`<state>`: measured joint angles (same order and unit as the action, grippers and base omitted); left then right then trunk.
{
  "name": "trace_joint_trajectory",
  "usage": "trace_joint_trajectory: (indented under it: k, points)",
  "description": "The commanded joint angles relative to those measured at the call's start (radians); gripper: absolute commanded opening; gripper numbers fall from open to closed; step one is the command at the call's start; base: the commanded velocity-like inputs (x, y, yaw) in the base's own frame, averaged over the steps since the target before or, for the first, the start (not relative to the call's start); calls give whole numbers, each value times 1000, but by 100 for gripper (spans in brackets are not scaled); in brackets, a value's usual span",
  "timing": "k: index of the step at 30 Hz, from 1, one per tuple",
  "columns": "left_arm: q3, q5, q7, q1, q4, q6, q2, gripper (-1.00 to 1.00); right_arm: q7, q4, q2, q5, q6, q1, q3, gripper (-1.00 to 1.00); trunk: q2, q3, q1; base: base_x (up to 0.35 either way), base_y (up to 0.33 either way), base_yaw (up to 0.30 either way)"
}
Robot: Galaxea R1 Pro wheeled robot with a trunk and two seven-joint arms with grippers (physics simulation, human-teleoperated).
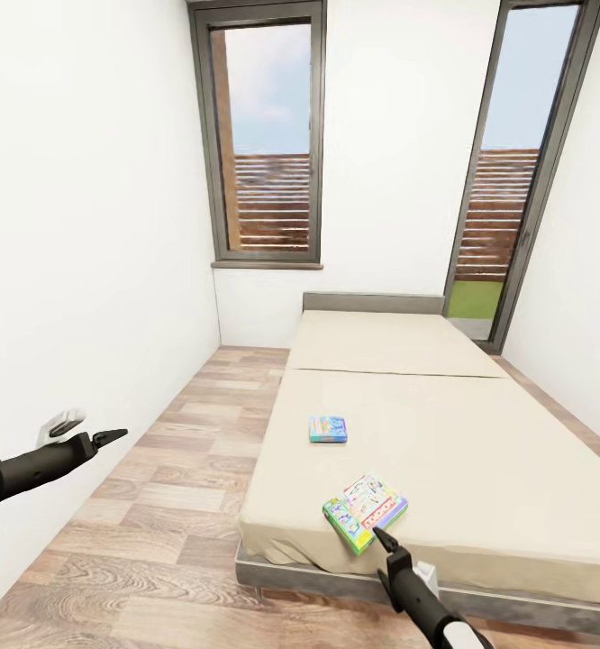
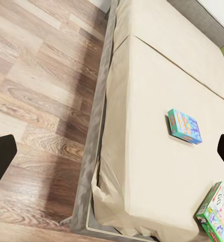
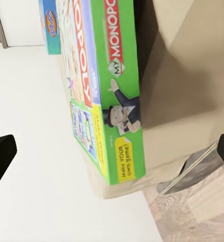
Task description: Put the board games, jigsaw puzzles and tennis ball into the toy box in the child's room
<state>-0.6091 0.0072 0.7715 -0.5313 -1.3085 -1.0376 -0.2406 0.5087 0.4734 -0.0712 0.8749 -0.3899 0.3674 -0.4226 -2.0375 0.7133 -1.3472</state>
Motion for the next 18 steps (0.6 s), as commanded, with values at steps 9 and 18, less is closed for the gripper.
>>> trace_joint_trajectory:
  k: [9,18]
  points:
    - [-1,0,3,-1,0,-8,0,100,1,-12,-1,6,-9,1,-7,100,0,1,0,0,0,0]
    - [-3,1,3,-1,0,-7,0,100,1,-13,-1,6,-9,1,-7,100,0,1,0,0,0,0]
